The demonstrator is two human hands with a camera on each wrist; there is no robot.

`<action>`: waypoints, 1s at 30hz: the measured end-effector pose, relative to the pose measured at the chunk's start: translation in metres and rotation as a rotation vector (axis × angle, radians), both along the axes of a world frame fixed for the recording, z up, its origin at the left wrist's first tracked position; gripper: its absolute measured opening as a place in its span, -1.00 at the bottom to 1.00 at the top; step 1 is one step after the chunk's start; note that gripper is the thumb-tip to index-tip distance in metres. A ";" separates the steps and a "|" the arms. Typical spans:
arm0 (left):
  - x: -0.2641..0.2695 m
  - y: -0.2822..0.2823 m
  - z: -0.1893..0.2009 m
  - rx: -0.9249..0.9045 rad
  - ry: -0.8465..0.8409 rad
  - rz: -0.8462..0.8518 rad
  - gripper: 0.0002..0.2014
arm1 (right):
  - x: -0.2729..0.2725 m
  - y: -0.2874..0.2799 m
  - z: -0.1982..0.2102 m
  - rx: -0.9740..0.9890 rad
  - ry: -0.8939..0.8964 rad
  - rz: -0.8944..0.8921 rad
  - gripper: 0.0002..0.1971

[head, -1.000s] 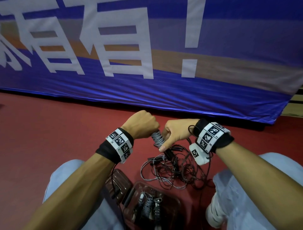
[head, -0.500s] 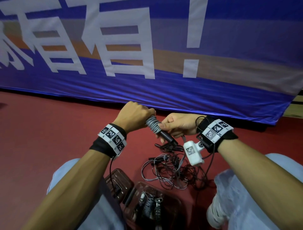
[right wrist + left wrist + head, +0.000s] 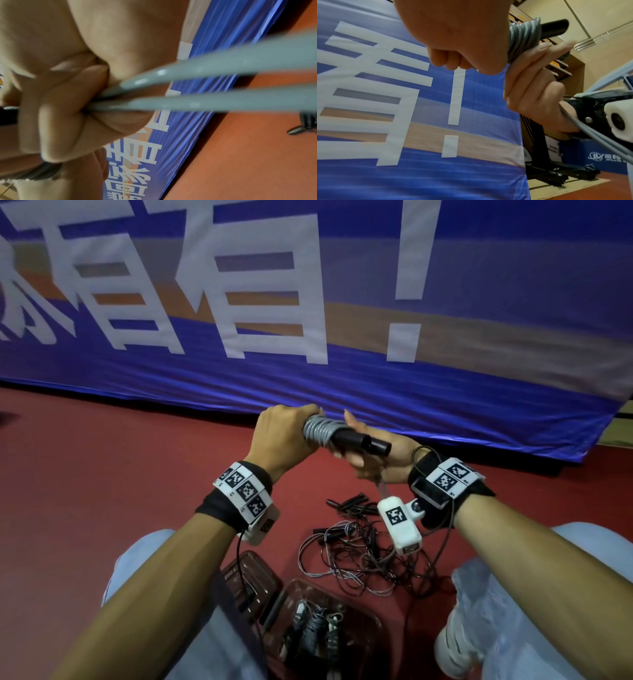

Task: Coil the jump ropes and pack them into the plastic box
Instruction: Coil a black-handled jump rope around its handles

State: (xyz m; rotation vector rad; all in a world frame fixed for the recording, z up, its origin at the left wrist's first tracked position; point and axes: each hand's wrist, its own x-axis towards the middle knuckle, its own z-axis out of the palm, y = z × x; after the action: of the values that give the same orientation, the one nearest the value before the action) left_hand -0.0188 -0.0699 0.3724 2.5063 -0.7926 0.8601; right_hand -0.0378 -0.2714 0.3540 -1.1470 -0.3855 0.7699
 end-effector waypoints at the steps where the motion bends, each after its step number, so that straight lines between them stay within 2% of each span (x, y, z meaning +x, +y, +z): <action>1: -0.001 -0.002 0.000 -0.024 0.037 0.034 -0.89 | -0.002 0.002 0.002 0.014 0.005 -0.045 -0.46; 4: -0.004 -0.010 0.003 -0.103 0.192 0.127 -0.88 | -0.003 0.008 0.005 0.134 0.103 -0.170 -0.53; 6: -0.007 -0.014 0.005 -0.168 0.301 0.178 -0.81 | -0.001 0.014 0.004 0.209 0.153 -0.236 -0.48; 8: -0.007 -0.015 0.007 -0.187 0.379 0.248 -0.80 | 0.001 0.020 0.005 0.197 0.147 -0.300 -0.45; 13: 0.008 -0.013 -0.002 0.000 0.390 0.476 -0.84 | 0.008 0.039 -0.006 0.087 0.165 -0.435 -0.50; 16: 0.015 -0.016 -0.016 0.141 0.421 0.570 -0.85 | 0.007 0.050 -0.007 -0.118 0.190 -0.547 -0.65; 19: 0.019 -0.020 -0.024 0.276 0.464 0.641 -0.85 | 0.006 0.048 0.000 -0.477 0.021 -0.589 -0.76; 22: 0.021 -0.024 -0.027 0.369 0.531 0.625 -0.82 | 0.009 0.041 -0.002 -0.755 -0.202 -0.645 -0.70; 26: 0.019 -0.026 -0.033 0.450 0.608 0.510 -0.73 | 0.014 0.022 -0.004 -0.831 -0.345 -0.678 -0.57; 30: 0.021 -0.021 -0.027 0.541 0.585 0.414 -0.73 | 0.014 0.006 -0.001 -0.934 -0.515 -0.552 -0.42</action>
State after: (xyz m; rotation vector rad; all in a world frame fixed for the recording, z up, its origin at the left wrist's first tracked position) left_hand 0.0019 -0.0906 0.3452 3.2160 -0.3323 -0.0413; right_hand -0.0237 -0.2655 0.3526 -2.2261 -0.0915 0.1127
